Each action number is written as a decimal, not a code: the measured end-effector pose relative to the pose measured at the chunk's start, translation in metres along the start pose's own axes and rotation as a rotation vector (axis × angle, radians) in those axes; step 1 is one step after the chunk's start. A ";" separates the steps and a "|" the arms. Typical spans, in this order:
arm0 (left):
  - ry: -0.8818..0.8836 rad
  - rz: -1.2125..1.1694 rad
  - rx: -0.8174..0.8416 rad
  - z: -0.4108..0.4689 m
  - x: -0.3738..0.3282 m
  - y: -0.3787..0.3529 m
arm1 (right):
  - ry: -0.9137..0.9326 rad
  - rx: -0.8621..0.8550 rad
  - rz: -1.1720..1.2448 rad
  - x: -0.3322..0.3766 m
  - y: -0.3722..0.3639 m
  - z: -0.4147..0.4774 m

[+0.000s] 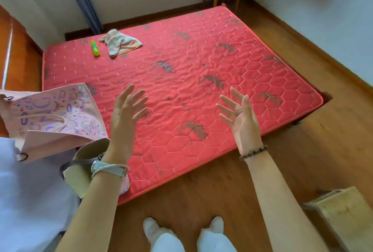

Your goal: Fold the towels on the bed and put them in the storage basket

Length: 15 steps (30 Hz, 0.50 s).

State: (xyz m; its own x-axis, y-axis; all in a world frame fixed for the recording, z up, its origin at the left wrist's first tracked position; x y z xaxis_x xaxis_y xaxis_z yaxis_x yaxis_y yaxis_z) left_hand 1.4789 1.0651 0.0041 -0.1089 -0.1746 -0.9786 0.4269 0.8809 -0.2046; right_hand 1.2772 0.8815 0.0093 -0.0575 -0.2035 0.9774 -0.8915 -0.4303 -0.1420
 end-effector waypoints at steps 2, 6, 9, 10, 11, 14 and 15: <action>0.001 -0.003 0.040 -0.008 0.004 -0.037 | 0.017 -0.036 0.009 0.011 0.033 0.006; 0.006 -0.011 0.110 -0.021 0.011 -0.098 | 0.040 -0.105 0.046 0.029 0.092 0.013; 0.025 -0.026 0.156 -0.028 0.016 -0.144 | 0.057 -0.169 0.066 0.043 0.136 0.017; 0.034 -0.030 0.169 -0.029 0.017 -0.157 | 0.064 -0.186 0.070 0.047 0.148 0.018; 0.047 -0.030 0.188 -0.030 0.019 -0.170 | 0.072 -0.206 0.073 0.051 0.160 0.019; 0.091 -0.032 0.257 -0.034 0.021 -0.209 | 0.085 -0.267 0.083 0.062 0.196 0.021; 0.102 -0.035 0.276 -0.035 0.022 -0.222 | 0.086 -0.287 0.088 0.064 0.206 0.022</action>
State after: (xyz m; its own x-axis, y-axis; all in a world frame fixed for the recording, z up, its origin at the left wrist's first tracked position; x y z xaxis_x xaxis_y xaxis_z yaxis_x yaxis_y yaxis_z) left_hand 1.3506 0.8813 0.0290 -0.2119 -0.1451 -0.9665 0.6476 0.7197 -0.2501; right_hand 1.0994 0.7606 0.0396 -0.1671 -0.1482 0.9747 -0.9712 -0.1456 -0.1886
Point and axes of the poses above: each hand's wrist, its own z-axis towards the middle knuckle, its own y-axis out of the back of the hand, x = y × z, the point moved 1 cm from there along z, towards the middle knuckle, and after that the axes turned 10 degrees about -x, right-handed, at the moved point
